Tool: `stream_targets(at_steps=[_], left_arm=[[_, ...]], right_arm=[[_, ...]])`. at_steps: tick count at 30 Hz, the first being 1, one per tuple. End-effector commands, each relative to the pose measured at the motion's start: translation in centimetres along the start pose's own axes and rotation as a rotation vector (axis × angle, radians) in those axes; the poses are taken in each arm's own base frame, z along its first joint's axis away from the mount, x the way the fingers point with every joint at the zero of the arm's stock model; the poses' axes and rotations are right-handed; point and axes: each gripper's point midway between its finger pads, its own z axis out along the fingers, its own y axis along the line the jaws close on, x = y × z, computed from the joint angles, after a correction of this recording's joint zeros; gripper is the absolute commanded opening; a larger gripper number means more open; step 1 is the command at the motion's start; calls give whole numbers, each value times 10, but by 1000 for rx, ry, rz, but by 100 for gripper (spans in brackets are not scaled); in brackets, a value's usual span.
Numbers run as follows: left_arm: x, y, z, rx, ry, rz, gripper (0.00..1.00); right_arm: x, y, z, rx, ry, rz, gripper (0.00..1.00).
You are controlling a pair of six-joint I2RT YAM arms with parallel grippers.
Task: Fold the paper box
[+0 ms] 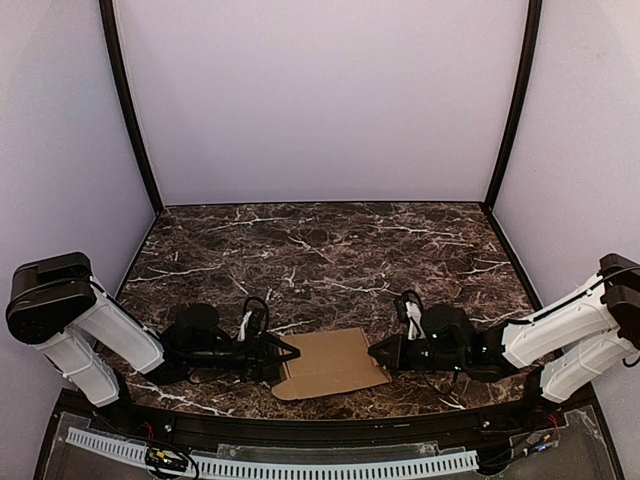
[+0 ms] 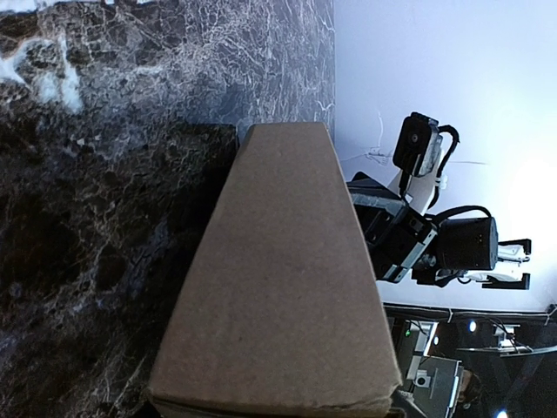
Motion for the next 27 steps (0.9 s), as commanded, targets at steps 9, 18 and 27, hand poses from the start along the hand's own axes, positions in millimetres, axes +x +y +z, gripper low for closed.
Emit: stream_targets(at_steps=[9,18,27], left_arm=[[2,-13,-7,54,1,4,17],[-6,-24,-16,85,19,-11,1],[-12,-44,-24,142,19,-94,1]], right_arm=[[-3,-4,-10,5,-20,-58,2],[-42,42,-64,-89,-155,-426,59],[-33,125,-89,-314,-138,-972,86]])
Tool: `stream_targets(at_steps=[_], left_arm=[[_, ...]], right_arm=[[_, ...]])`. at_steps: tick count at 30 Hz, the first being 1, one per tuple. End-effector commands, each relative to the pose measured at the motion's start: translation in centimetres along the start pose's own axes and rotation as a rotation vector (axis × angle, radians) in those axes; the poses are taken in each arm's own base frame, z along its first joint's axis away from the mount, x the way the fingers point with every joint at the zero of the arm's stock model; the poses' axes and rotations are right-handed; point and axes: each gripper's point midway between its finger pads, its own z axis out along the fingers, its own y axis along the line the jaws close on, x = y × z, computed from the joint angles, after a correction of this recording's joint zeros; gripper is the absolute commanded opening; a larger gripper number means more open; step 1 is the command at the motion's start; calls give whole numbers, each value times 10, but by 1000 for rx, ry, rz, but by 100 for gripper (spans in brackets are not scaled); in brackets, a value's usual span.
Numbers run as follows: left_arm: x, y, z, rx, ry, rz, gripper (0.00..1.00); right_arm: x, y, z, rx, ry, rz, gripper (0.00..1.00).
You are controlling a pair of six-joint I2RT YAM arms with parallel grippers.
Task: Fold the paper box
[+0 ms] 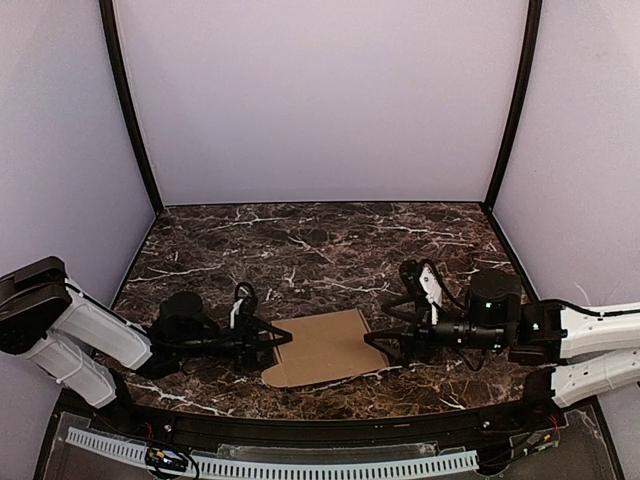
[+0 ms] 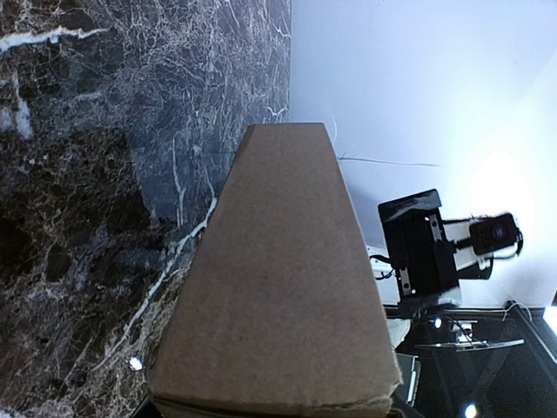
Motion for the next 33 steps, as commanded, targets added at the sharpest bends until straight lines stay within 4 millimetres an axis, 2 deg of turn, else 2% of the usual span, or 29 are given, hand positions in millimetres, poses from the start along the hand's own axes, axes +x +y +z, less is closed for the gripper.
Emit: stream_targets(at_steps=[1,3,8,12,16,21,27,33], left_arm=[[0,-19,-5,70,22,-69,1],[2,-22,-10,94,35,-102,1],[12,-20,-28,117,82,-145,1],[22,-25,-40,124,130,-123,1],[30,-14,-54,67,158,-108,1],[31,-6,-72,52,161,-116,1],[30,-12,-79,66,156,-103,1],[28,-22,-79,88,162,-90,1]], right_arm=[[-9,29,6,-83,47,-364,90],[-15,32,9,-72,54,-483,98],[-20,34,14,-68,83,-743,99],[-5,32,14,-82,154,-929,99],[13,37,7,-125,158,-1113,99],[20,28,2,-75,138,-1254,99],[13,36,12,17,30,-1394,99],[-9,50,21,133,-139,-1513,99]])
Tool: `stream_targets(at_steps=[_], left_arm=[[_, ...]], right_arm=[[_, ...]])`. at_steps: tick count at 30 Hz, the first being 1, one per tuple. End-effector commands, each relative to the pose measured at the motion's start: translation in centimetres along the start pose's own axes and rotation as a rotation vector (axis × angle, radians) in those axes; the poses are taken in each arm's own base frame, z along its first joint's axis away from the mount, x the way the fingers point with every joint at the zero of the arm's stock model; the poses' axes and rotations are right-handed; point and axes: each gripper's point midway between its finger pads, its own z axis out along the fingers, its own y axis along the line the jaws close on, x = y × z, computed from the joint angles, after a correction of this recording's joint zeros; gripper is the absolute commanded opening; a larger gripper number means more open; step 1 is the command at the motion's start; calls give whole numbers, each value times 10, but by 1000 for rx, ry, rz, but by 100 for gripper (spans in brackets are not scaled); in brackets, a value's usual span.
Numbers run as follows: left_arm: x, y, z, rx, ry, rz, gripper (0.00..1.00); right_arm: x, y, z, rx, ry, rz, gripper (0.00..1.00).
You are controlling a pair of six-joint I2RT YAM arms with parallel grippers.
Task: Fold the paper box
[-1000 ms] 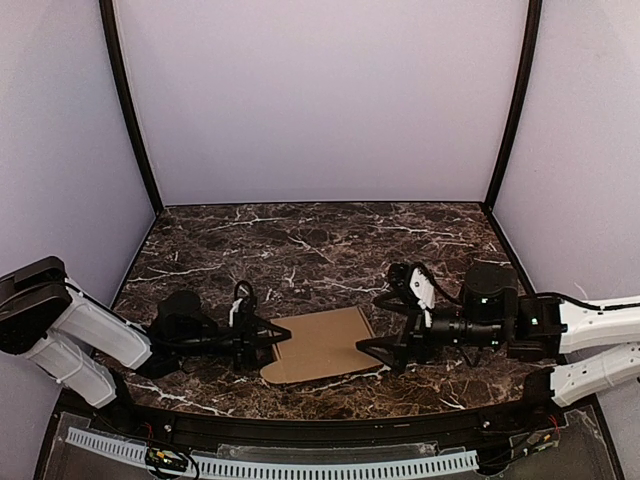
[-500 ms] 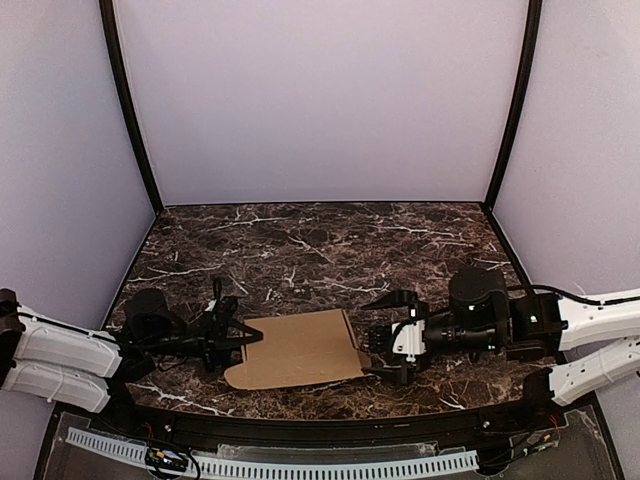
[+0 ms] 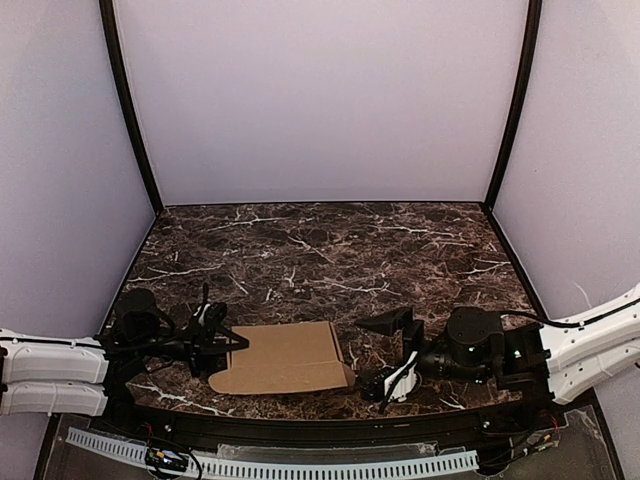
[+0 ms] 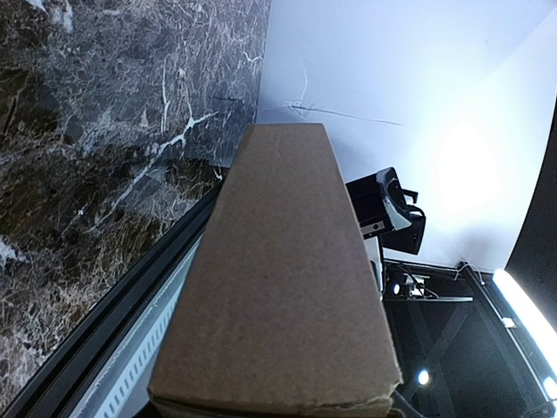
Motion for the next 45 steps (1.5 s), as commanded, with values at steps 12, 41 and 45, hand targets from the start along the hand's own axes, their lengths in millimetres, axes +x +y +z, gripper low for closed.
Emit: stream_targets(at_steps=[12,41,45], left_arm=[[11,-29,-3,62,62,94,1],[17,-49,-1,97,113,139,1],[17,-50,-1,97,115,137,1]], right_arm=[[-21,-4,12,196,-48,-172,99],[-50,-27,28,356,-22,-365,73],[-50,-27,27,361,-14,-370,63]])
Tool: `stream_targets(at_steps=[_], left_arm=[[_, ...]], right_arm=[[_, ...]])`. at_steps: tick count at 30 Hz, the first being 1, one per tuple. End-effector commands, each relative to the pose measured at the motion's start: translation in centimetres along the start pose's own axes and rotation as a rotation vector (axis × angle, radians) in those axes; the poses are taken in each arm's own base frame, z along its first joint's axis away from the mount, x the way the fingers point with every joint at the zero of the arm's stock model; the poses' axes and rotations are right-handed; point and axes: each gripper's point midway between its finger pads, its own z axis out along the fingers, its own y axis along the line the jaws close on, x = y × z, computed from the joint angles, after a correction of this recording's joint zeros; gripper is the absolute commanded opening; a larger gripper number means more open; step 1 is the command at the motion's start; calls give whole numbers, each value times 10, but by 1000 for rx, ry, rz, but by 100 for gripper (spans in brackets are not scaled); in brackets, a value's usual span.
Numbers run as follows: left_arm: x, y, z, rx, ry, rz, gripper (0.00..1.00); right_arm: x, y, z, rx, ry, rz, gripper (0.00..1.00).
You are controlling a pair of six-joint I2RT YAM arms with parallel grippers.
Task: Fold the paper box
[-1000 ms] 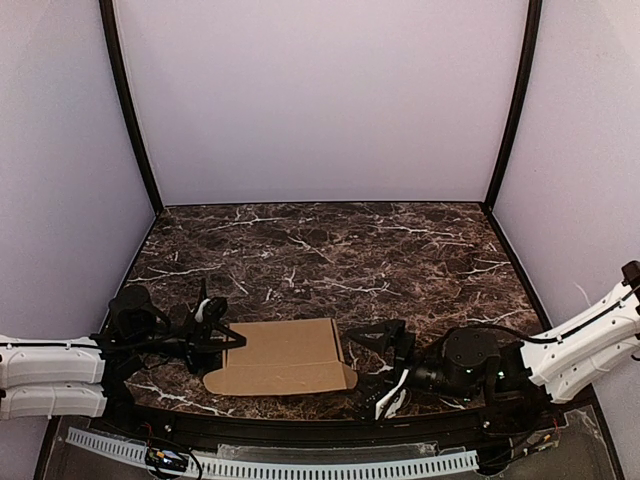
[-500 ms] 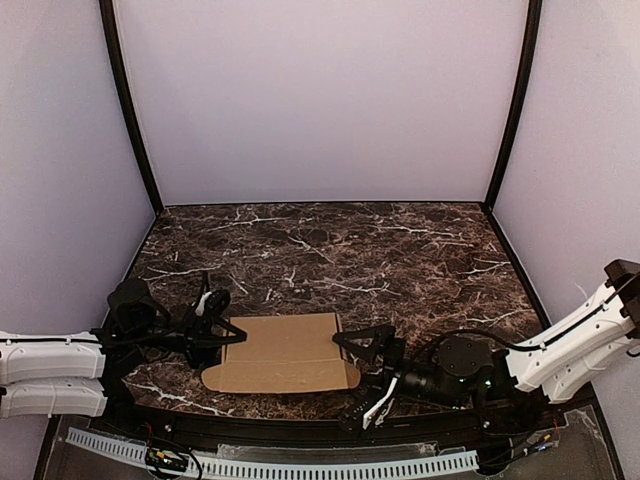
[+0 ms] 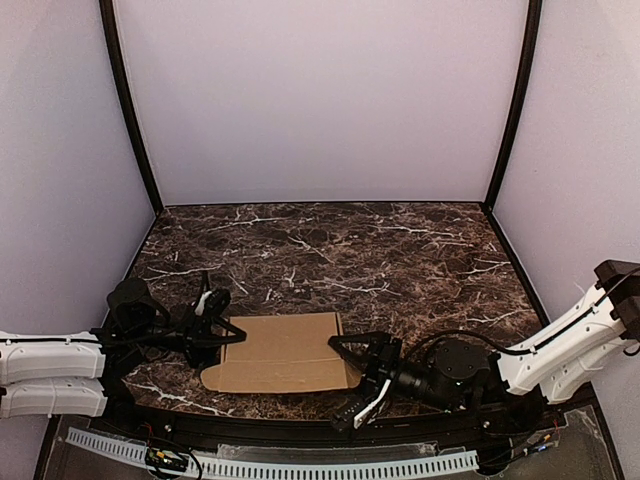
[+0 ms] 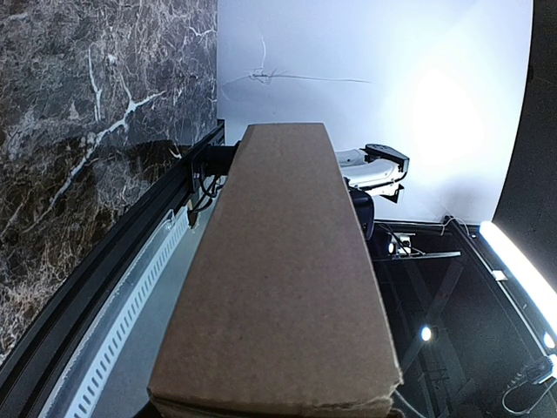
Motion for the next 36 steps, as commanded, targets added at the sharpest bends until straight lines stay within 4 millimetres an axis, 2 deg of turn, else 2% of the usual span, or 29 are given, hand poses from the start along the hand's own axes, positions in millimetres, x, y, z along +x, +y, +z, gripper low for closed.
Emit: stream_targets(at_steps=[1,6,10,11,12,13,14,15,20,21,22,23,24,25,26,27,28,29,30,31,32,33,34,35,36], left_arm=[[1,-13,0,26,15,48,1],[0,-12,0,20,13,42,2],[-3,-10,1,12,2,33,23],[-4,-10,1,11,-3,36,32],[-4,-11,0,13,-6,42,37],[-5,-10,0,7,-12,48,44],[-5,-12,0,7,-15,61,47],[-6,-7,0,-13,-20,60,59],[-10,-12,-1,-49,-46,146,75],[-12,-4,-2,-85,-55,124,82],[-13,-9,-2,-96,-63,176,88],[-16,2,-4,-148,-82,147,96],[-18,-4,-5,-158,-94,198,97],[-21,4,-8,-203,-117,178,98],[-26,4,-11,-242,-150,211,99],[-29,-7,-13,-247,-172,248,99],[-33,0,-19,-305,-202,268,99],[-36,-12,-21,-308,-226,310,99],[-40,-8,-27,-358,-257,336,99],[-42,-21,-30,-356,-281,377,99],[-46,-19,-36,-400,-311,405,99],[-47,-30,-40,-399,-334,443,99],[-50,-27,-46,-443,-360,466,99],[-52,-36,-49,-446,-381,496,99],[-55,-34,-54,-483,-401,522,99]], right_arm=[[-1,-21,1,71,17,20,61],[-4,-23,1,85,18,12,47],[-5,-21,2,81,21,6,34],[-4,-21,2,81,28,4,31],[-2,-21,2,84,34,2,30],[-1,-21,1,88,39,2,29],[1,-22,0,91,48,3,29],[2,-22,-1,92,54,6,29],[11,-21,-5,64,89,50,30],[13,-19,-6,41,97,66,30],[15,-18,-6,22,104,92,30],[16,-16,-8,2,108,122,30],[17,-12,-9,-33,110,145,30],[19,-9,-10,-61,113,180,30],[21,-1,-12,-112,122,198,30],[23,4,-14,-146,129,225,30],[26,8,-16,-179,138,257,30],[29,12,-18,-209,151,309,30],[32,14,-19,-236,165,351,30],[36,17,-21,-268,176,399,30],[39,17,-22,-289,181,445,31],[41,16,-23,-301,185,496,31],[40,17,-24,-330,171,547,32],[42,17,-25,-353,165,600,33],[42,16,-25,-373,160,657,33]])
